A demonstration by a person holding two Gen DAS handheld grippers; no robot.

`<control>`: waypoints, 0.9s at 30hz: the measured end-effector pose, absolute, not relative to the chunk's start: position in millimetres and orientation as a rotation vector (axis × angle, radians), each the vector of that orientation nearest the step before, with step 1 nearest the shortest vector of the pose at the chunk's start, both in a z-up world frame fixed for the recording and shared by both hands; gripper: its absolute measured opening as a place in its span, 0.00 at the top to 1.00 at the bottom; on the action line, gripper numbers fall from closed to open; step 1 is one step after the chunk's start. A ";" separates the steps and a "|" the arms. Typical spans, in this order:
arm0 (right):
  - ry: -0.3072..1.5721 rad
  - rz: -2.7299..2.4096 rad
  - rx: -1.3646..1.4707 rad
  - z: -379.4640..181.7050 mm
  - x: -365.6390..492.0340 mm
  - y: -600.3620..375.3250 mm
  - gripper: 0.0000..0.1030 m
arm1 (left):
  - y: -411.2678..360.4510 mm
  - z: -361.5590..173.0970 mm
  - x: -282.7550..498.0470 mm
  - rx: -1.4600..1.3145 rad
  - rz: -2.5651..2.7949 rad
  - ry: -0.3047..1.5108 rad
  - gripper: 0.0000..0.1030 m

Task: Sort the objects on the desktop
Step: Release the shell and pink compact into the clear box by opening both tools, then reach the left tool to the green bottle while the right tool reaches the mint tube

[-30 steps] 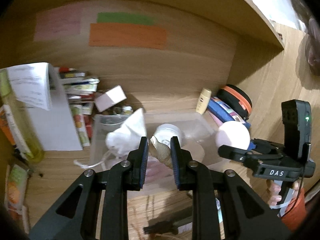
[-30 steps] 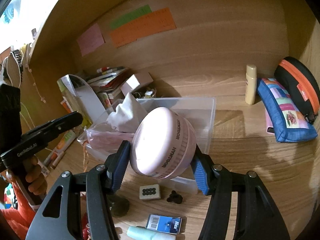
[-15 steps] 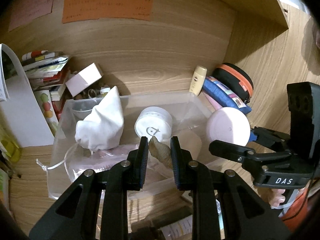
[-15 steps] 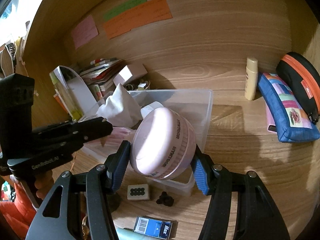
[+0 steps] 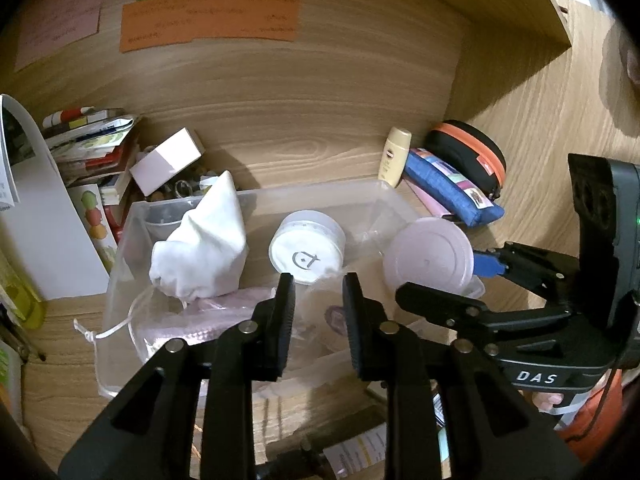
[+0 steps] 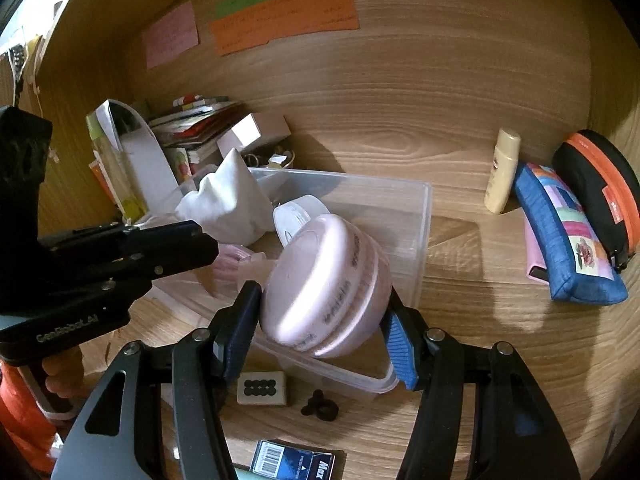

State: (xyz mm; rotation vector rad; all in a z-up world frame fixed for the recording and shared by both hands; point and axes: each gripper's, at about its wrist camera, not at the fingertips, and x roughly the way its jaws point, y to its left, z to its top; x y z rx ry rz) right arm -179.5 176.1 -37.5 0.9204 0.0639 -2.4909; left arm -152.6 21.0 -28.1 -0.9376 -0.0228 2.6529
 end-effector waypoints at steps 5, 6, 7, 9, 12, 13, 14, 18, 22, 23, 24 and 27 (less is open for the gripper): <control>0.087 -2.503 0.920 -37.5 -178.4 173.9 0.47 | 23.3 -25.5 -146.1 -0.927 2.668 0.013 0.66; 0.080 -2.502 0.922 -37.1 -178.0 174.9 0.47 | 23.4 -24.8 -145.2 -0.926 2.670 0.013 0.65; 0.075 -2.502 0.923 -36.6 -177.7 175.8 0.47 | 22.8 -24.1 -144.1 -0.925 2.671 0.013 0.65; 0.066 -2.508 0.921 -34.7 -176.4 177.6 0.47 | 21.3 -22.9 -141.7 -0.923 2.676 0.005 0.63; 0.064 -2.521 0.910 -31.5 -171.5 180.8 0.47 | 20.0 -20.5 -136.8 -0.910 2.685 -0.007 0.57; 0.064 -2.525 0.907 -30.7 -169.8 181.7 0.47 | 20.1 -19.3 -135.2 -0.904 2.691 -0.006 0.55; 0.066 -2.527 0.905 -29.8 -168.4 182.0 0.47 | 20.1 -18.1 -133.1 -0.897 2.696 -0.004 0.52; 0.090 -2.539 0.897 -27.1 -159.5 182.5 0.47 | 19.2 -13.1 -125.3 -0.876 2.707 -0.003 0.48; 0.105 -2.543 0.898 -26.9 -151.5 183.3 0.45 | 17.2 -7.8 -116.8 -0.855 2.722 -0.007 0.42; 0.111 -2.548 0.896 -27.0 -148.7 183.2 0.44 | 16.7 -6.6 -114.8 -0.849 2.728 -0.007 0.40; 0.116 -2.551 0.895 -26.9 -146.6 183.0 0.41 | 16.0 -5.6 -112.6 -0.844 2.733 -0.007 0.40; 0.136 -2.558 0.885 -26.7 -137.9 181.9 0.38 | 12.2 -2.7 -103.4 -0.830 2.752 -0.013 0.34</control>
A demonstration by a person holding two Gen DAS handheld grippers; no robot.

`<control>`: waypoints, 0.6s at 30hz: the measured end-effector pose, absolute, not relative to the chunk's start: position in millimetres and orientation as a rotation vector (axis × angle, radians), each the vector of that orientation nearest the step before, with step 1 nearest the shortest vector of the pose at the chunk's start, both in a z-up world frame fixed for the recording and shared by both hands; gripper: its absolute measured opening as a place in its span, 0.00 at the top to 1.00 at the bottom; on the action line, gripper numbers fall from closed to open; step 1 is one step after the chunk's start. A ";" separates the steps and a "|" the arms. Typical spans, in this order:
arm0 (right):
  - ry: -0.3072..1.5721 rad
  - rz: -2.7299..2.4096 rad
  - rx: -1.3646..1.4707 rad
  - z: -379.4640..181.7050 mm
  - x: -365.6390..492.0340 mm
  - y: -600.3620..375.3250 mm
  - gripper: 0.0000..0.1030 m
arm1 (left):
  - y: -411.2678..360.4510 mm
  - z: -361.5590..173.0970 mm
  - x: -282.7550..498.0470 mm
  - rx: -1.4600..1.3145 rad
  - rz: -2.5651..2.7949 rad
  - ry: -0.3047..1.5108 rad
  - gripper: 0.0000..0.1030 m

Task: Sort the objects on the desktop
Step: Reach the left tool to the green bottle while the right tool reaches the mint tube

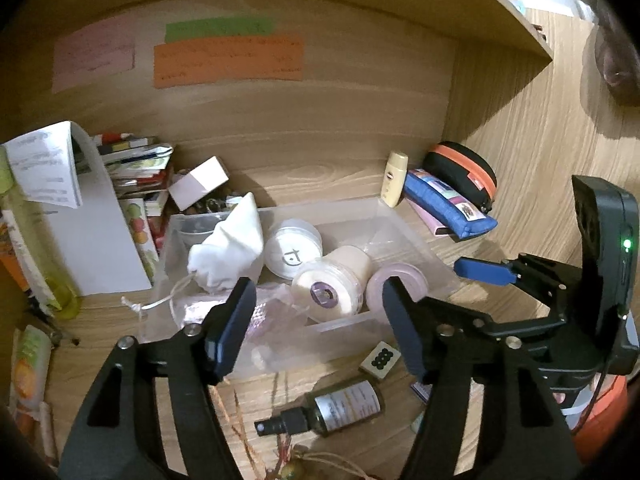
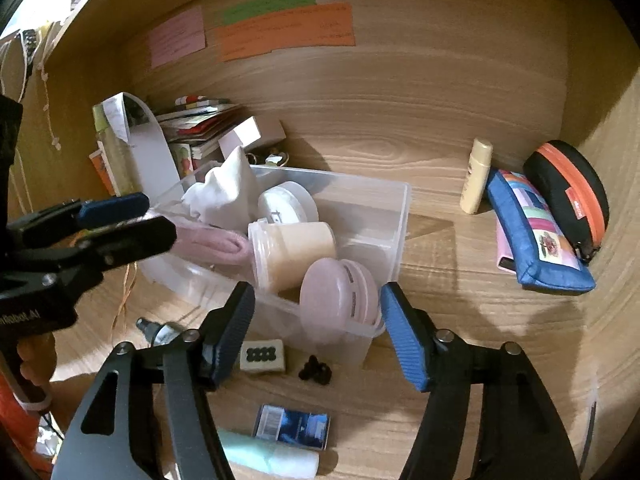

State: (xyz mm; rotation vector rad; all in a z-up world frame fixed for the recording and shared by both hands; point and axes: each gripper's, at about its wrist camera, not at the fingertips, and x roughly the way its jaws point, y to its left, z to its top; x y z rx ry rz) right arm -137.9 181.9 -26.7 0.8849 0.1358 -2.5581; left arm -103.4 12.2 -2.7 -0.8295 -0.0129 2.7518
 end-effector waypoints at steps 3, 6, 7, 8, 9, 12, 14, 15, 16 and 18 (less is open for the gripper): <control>0.157 -2.567 0.875 -25.8 -128.8 181.7 0.33 | 10.1 -1.7 -95.2 -0.820 2.766 -0.026 0.33; 0.169 -2.570 0.862 -25.3 -120.4 182.0 0.30 | 8.9 -1.8 -88.2 -0.820 2.778 -0.034 0.33; 0.171 -2.570 0.862 -25.2 -118.0 182.0 0.30 | 8.2 -2.2 -85.9 -0.822 2.782 -0.036 0.31; 0.172 -2.571 0.863 -25.6 -115.9 182.2 0.30 | 7.3 -2.7 -83.3 -0.824 2.788 -0.038 0.30; 0.172 -2.573 0.865 -26.0 -113.9 182.8 0.29 | 6.6 -3.1 -81.5 -0.826 2.791 -0.040 0.30; 0.169 -2.580 0.872 -26.8 -107.8 186.6 0.29 | 2.4 -5.7 -75.1 -0.837 2.805 -0.042 0.26; 0.163 -2.583 0.876 -27.3 -104.6 189.8 0.28 | -2.3 -7.9 -70.6 -0.849 2.819 -0.037 0.24; 0.160 -2.587 0.879 -27.9 -102.5 192.3 0.28 | -5.3 -9.3 -68.2 -0.855 2.826 -0.036 0.24; 0.158 -2.590 0.884 -28.5 -101.0 194.3 0.28 | -9.3 -11.6 -65.6 -0.867 2.837 -0.035 0.23; 0.153 -2.589 0.896 -30.6 -97.7 198.5 0.28 | -16.4 -16.3 -62.1 -0.893 2.850 -0.040 0.23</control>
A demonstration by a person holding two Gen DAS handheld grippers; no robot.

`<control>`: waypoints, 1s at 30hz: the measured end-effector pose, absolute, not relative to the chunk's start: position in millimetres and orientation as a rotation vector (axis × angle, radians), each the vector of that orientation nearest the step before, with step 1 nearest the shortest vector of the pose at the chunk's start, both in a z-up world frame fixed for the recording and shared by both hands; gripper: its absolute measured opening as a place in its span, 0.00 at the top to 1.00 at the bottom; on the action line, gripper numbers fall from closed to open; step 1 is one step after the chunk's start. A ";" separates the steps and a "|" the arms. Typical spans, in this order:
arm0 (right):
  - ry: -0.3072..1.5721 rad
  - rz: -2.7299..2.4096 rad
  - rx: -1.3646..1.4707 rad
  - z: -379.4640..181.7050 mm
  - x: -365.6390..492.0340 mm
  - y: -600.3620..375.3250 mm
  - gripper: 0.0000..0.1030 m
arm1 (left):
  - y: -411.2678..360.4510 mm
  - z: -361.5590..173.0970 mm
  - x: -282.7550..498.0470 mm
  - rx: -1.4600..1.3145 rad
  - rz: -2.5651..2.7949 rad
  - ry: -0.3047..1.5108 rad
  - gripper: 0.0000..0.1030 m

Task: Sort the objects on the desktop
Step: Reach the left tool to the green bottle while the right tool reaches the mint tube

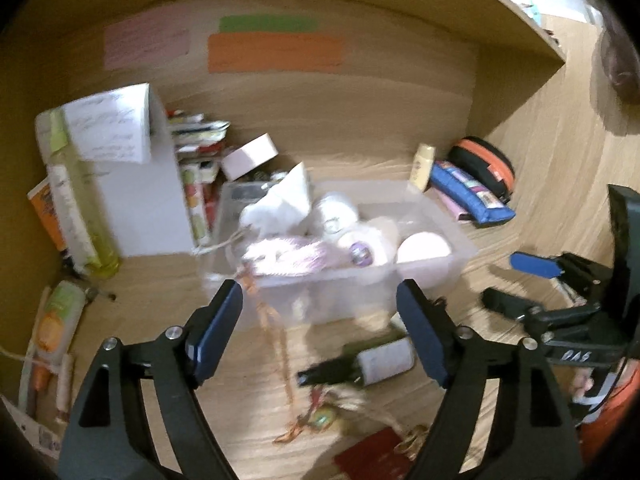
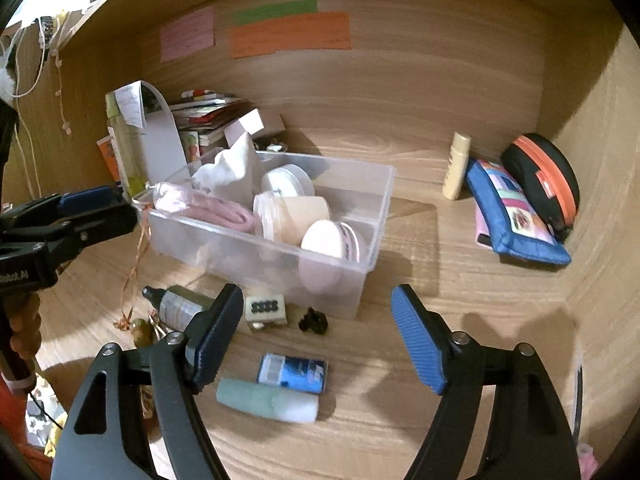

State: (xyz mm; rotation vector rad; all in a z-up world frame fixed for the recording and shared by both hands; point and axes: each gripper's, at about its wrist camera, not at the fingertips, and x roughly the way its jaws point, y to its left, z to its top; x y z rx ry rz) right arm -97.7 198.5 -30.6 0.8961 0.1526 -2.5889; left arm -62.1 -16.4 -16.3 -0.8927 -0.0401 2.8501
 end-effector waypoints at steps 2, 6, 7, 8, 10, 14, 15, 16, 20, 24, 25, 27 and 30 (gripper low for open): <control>0.151 -2.587 0.908 -32.9 -95.0 201.2 0.28 | -25.1 -23.5 -59.3 -0.936 2.860 -0.054 0.23; 0.170 -2.575 0.950 -41.8 -91.1 203.7 0.28 | -42.2 -37.7 -53.7 -1.017 2.858 -0.104 0.23; 0.173 -2.570 0.963 -44.1 -90.0 203.9 0.28 | -46.0 -41.1 -51.4 -1.035 2.857 -0.114 0.23; 0.176 -2.563 0.976 -47.1 -89.1 204.4 0.28 | -48.6 -44.6 -48.9 -1.052 2.855 -0.120 0.23; 0.186 -2.550 1.009 -53.5 -87.7 203.9 0.28 | -52.5 -49.8 -44.3 -1.080 2.847 -0.138 0.23; 0.191 -2.529 1.061 -65.5 -82.8 203.3 0.28 | -49.5 -53.1 -38.4 -1.089 2.801 -0.161 0.23; 0.188 -2.520 1.073 -68.8 -80.9 203.0 0.28 | -47.5 -53.0 -37.6 -1.083 2.795 -0.154 0.23; 0.185 -2.512 1.081 -70.3 -80.2 202.6 0.28 | -42.5 -52.6 -36.5 -1.071 2.783 -0.139 0.23; 0.178 -2.474 1.118 -77.4 -76.7 197.5 0.28 | -26.7 -55.2 -40.5 -1.071 2.723 -0.128 0.23; 0.188 -2.446 1.141 -84.8 -74.0 191.1 0.28 | -9.4 -59.7 -45.6 -1.074 2.666 -0.118 0.23; 0.193 -2.442 1.147 -86.6 -74.1 189.5 0.28 | -5.6 -60.5 -47.0 -1.072 2.654 -0.114 0.23; 0.200 -2.434 1.167 -90.6 -75.8 186.0 0.28 | 0.4 -61.1 -50.3 -1.072 2.635 -0.110 0.23; 0.211 -2.429 1.170 -93.4 -77.5 180.7 0.21 | 7.8 -61.8 -55.7 -1.077 2.611 -0.106 0.23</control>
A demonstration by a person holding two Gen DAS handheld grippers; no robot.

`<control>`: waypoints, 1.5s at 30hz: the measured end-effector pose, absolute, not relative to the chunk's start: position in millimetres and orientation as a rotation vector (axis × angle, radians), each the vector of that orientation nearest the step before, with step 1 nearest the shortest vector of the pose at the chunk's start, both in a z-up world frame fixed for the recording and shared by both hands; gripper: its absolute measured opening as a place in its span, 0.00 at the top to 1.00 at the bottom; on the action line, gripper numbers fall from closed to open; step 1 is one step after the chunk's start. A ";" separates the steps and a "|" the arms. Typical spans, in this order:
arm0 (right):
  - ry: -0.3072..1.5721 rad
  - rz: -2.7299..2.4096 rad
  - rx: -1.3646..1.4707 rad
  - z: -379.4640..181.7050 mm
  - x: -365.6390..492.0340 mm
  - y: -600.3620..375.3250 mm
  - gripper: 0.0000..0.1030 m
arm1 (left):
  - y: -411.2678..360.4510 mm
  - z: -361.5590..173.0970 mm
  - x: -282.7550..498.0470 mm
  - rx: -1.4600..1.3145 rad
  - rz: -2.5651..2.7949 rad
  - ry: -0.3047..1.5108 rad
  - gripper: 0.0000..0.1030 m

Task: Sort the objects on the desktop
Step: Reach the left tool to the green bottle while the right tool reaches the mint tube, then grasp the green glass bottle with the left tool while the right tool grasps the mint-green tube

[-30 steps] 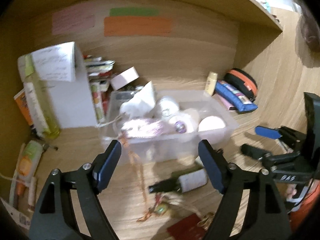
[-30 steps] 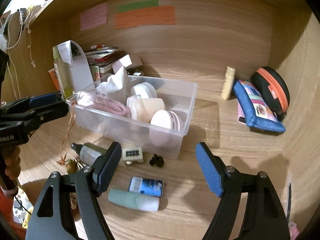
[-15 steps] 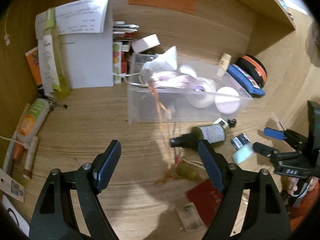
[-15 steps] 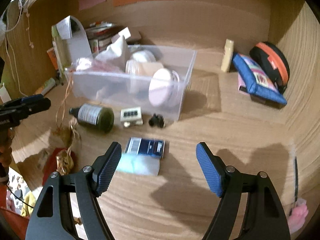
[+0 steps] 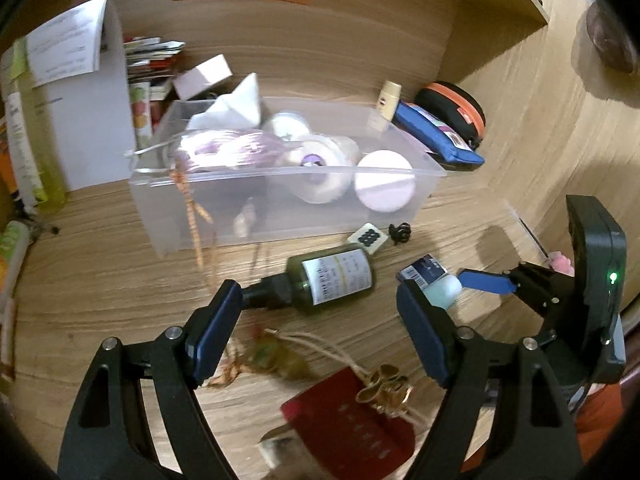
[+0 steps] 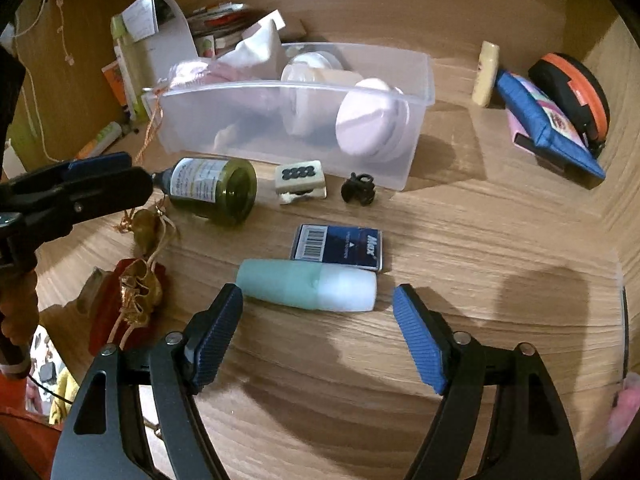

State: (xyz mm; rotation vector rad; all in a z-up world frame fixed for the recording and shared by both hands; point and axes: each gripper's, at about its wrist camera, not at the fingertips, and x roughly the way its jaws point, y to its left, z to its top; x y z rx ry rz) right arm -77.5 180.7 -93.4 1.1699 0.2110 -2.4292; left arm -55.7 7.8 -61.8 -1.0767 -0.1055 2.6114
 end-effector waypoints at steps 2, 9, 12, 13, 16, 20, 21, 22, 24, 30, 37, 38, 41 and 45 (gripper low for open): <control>0.210 -2.434 1.162 -94.5 -77.8 178.2 0.21 | 11.8 -62.9 -60.0 -1.082 2.591 -0.108 0.23; 0.272 -2.461 1.113 -96.0 -73.6 171.5 0.31 | 21.6 -72.0 -78.2 -1.131 2.572 -0.067 0.23; 0.243 -2.452 1.114 -94.6 -74.0 176.2 0.31 | 25.9 -74.3 -84.7 -1.146 2.588 -0.024 0.23; 0.229 -2.451 1.115 -94.2 -74.3 178.6 0.31 | 27.3 -75.2 -86.9 -1.155 2.593 -0.010 0.23; 0.194 -2.462 1.114 -92.3 -74.9 186.8 0.31 | 31.9 -79.5 -94.0 -1.194 2.579 0.027 0.23; 0.149 -2.487 1.102 -87.2 -75.0 199.6 0.31 | 35.9 -83.3 -99.2 -1.209 2.587 0.063 0.23; 0.135 -2.495 1.097 -85.1 -75.3 203.7 0.31 | 36.1 -83.3 -100.3 -1.211 2.587 0.056 0.23; 0.127 -2.502 1.092 -83.6 -75.6 206.2 0.31 | 36.2 -83.5 -101.5 -1.212 2.585 0.053 0.23; 0.113 -2.515 1.081 -81.0 -76.8 210.5 0.31 | 37.9 -85.2 -104.3 -1.224 2.578 0.060 0.23; 0.087 -2.532 1.066 -80.3 -80.4 219.5 0.31 | 47.5 -97.2 -114.3 -1.309 2.544 0.096 0.24; 0.035 -2.538 1.054 -76.0 -81.5 229.0 0.31 | 41.2 -95.9 -110.3 -1.266 2.580 0.085 0.38; 0.029 -2.539 1.049 -74.6 -81.6 230.0 0.31 | 39.8 -95.3 -110.1 -1.259 2.587 0.079 0.38; 0.017 -2.546 1.029 -68.9 -82.4 232.0 0.31 | 36.5 -92.5 -107.0 -1.234 2.615 0.086 0.38; 0.007 -2.556 0.995 -60.4 -83.0 232.5 0.31 | 32.2 -83.7 -103.7 -1.189 2.639 0.058 0.38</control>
